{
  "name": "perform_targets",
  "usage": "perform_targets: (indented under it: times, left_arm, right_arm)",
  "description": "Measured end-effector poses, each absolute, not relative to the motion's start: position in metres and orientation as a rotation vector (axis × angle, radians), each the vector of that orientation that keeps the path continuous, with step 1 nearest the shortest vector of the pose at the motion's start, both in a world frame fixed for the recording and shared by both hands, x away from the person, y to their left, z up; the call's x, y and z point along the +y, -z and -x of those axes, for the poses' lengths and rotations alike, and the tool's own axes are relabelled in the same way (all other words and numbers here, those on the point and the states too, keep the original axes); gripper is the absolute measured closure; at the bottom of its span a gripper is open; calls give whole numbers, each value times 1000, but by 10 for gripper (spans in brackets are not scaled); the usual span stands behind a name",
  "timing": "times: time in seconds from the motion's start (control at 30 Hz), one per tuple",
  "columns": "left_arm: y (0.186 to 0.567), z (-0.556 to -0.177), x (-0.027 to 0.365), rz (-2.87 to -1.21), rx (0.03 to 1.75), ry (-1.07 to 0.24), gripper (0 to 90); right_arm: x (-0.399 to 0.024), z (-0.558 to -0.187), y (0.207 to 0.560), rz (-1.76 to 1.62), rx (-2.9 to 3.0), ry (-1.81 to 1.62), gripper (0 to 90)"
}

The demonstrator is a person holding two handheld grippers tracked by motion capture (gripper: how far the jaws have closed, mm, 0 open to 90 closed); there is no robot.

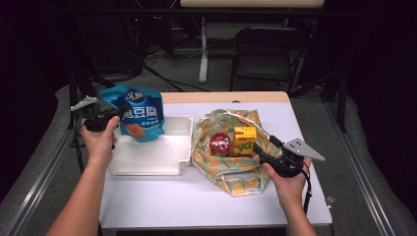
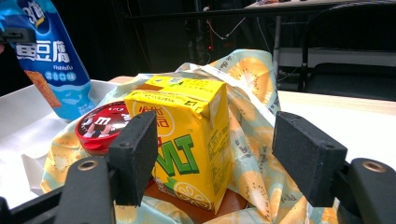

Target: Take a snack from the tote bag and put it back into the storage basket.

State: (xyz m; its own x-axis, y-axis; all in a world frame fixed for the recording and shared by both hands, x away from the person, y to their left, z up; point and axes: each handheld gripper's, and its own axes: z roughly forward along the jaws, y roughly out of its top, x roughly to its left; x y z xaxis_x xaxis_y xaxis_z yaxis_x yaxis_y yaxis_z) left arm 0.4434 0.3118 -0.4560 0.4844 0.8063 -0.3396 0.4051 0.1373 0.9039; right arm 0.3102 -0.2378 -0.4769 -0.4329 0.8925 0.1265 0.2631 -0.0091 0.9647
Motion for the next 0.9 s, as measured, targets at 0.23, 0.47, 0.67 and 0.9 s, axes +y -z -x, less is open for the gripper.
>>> perform_targets:
  times: [0.23,0.47,0.67,0.9]
  left_arm:
    - [466,-449,320,-1490,1114,-397,900]
    - [471,-447,325,-1453,1167,-387,879]
    - [463,-437,318,-1487,1234,-495,607]
    - [460,-423,316,-1488,1296,-546,377]
  right_arm:
    - [-237,-310,479,-1205,1728,-1463,311]
    - [-234,-310,478,-1197,1737,-1466,311]
    - [-228,-310,479,-1197,1751,-1463,306]
    - [-219,-310,478,-1193,1758,-1460,304]
